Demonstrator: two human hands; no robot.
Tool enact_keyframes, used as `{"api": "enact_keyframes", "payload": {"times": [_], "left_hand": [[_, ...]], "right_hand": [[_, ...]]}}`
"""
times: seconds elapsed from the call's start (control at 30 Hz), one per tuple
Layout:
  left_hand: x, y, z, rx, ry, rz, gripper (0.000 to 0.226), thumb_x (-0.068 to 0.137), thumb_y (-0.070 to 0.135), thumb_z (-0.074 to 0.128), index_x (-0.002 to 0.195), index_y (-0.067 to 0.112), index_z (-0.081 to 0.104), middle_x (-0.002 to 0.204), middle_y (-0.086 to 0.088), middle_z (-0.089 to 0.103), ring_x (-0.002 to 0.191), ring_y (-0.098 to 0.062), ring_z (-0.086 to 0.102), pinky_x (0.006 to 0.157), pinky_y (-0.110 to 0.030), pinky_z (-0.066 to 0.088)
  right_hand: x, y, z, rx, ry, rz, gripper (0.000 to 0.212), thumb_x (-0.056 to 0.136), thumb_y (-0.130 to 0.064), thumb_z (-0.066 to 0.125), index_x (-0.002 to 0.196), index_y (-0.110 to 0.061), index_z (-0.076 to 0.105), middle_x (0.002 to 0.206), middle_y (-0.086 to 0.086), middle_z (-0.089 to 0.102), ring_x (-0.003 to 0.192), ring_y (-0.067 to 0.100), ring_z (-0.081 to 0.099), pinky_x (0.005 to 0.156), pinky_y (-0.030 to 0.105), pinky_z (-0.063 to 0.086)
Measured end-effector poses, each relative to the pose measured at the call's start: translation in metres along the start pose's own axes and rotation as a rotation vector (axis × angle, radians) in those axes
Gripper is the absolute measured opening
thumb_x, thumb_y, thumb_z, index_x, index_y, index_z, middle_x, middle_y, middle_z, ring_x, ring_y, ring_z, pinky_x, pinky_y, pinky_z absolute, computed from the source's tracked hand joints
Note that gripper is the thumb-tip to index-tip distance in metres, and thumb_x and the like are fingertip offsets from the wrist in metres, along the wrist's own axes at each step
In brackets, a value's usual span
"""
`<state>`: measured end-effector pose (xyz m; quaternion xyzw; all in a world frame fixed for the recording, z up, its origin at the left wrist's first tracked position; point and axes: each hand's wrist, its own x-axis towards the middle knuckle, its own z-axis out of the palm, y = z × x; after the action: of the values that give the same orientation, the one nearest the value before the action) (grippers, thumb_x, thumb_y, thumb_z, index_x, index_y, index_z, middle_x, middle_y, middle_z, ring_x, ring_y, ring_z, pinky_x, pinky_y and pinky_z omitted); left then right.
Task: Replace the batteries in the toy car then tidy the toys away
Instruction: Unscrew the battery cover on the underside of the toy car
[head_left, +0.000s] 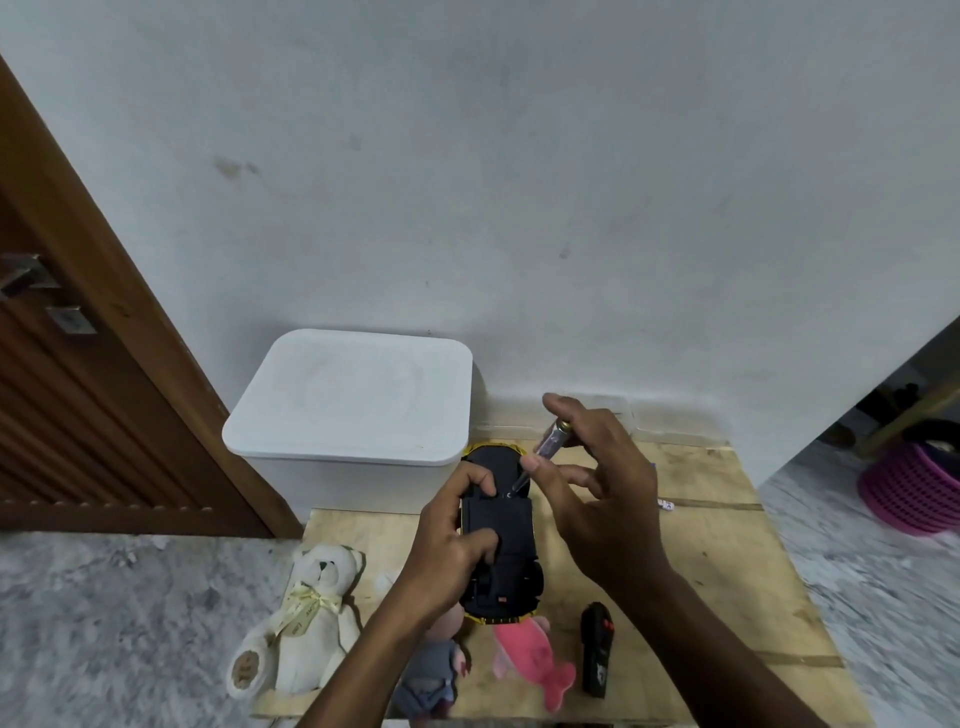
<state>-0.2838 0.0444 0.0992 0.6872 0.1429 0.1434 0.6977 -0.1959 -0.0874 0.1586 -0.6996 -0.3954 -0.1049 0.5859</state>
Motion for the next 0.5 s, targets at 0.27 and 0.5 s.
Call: {"api": "enact_keyframes", "payload": {"times": [0.27,0.5], "left_hand": [[0.0026,0.0001,-0.0004,-0.021,0.008,-0.01,0.04,0.058,-0.004,0.049,0.09,0.018,0.049,0.06,-0.002,0.049,0.051,-0.017,0.039,0.045,-0.023,0.034],[0.0021,-0.0012,-0.0012,-0.037,0.005,-0.029,0.04,0.058,-0.005,0.048,0.091,0.016,0.048,0.065,-0.002,0.049,0.05,-0.016,0.039,0.044,-0.022,0.033]], "right_hand": [[0.0009,-0.0023,-0.0002,0.08,0.0,0.106,0.071,0.088,-0.002,0.065,0.13,-0.056,0.049,0.108,-0.01,0.066,0.105,0.016,0.07,0.073,0.03,0.063],[0.005,0.0024,-0.003,0.068,-0.015,0.128,0.075,0.088,-0.002,0.065,0.138,-0.055,0.045,0.106,-0.005,0.066,0.1,0.021,0.069,0.07,0.033,0.064]]}}
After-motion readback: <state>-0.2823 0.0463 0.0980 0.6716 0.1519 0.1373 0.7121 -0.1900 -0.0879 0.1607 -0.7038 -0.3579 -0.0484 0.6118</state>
